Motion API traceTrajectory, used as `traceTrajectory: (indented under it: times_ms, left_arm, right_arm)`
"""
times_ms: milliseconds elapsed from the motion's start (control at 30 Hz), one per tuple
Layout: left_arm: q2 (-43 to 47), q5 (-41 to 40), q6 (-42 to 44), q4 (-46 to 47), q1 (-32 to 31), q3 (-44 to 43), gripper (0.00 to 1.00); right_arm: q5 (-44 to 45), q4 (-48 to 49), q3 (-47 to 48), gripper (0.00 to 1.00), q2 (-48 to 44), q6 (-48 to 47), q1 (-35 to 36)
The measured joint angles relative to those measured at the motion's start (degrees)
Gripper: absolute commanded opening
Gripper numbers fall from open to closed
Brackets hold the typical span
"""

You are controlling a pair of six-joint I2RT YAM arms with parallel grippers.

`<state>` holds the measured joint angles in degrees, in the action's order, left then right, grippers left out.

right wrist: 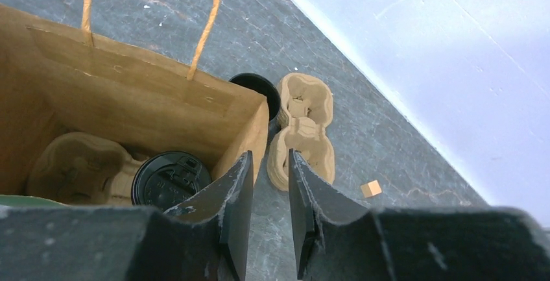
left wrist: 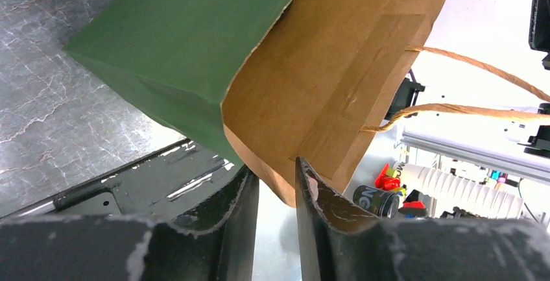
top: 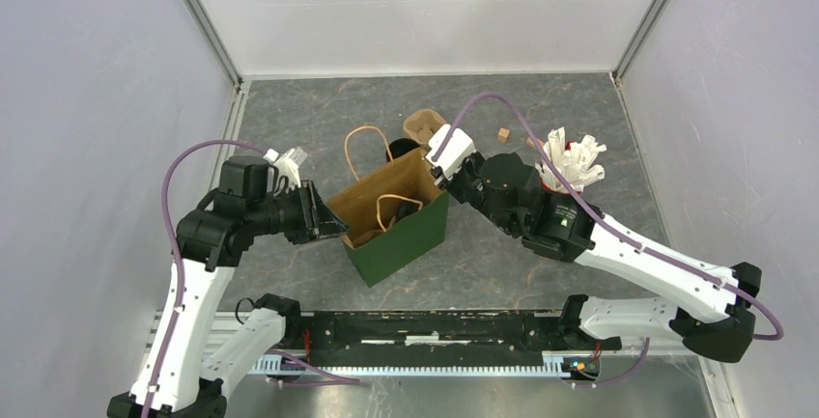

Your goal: Pack the takeout coffee

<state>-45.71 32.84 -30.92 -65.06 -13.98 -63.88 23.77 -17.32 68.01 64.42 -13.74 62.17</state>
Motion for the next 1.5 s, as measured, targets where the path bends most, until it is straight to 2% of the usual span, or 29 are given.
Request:
traceTrajectory:
  times_ms: [233, 267, 300, 333, 567, 800, 833, 1133, 1500]
  left_arm:
    - [-2.1, -3.7, 1.2, -2.3, 0.0, -5.5, 0.69]
    - [-2.4, -4.4, 1.5, -2.4, 0.0, -6.3, 0.77]
    - [-2.8, -5.2, 1.9, -2.4, 0.0, -7.5, 0.97]
    - [-3.1, -6.1, 2.1, -2.4, 0.0, -8.5, 0.99]
    - [-5.0, -10.3, 3.5, -2.6, 0.0, -14.8, 1.0]
    - [-3.9, -13.9, 5.0, -2.6, 0.0, -19.0, 1.0]
    - [-3.1, -14.8, 5.4, -2.6, 0.0, -19.3, 1.0]
    - [-2.3, -14.8, 5.9, -2.6, 0.0, -19.4, 1.0]
    - [-2.3, -14.8, 5.9, -2.6, 0.0, -19.4, 1.0]
  right_arm:
    - [8.5, -1.8, 0.3, 0.39, -0.4, 7.2, -0.2]
    - [9.7, -2.6, 0.7, 0.39, -0.2, 8.2, -0.4]
    - [11.1, -4.1, 1.5, 0.39, 0.2, 9.1, -0.6]
    - [12.2, -5.3, 2.5, 0.39, 0.8, 9.7, -0.8]
    - [19.5, -15.7, 12.6, 0.4, 6.3, 15.5, -5.8]
    - [21.0, -26.5, 11.4, 0.39, 6.3, 22.6, -14.5]
    - [20.9, -28.7, 9.2, 0.38, 6.0, 23.5, -17.7]
    - [15.8, -30.5, 4.9, 0.34, 5.3, 22.1, -31.5]
    - [14.4, -32.0, 4.9, 0.33, 4.0, 21.6, -34.2]
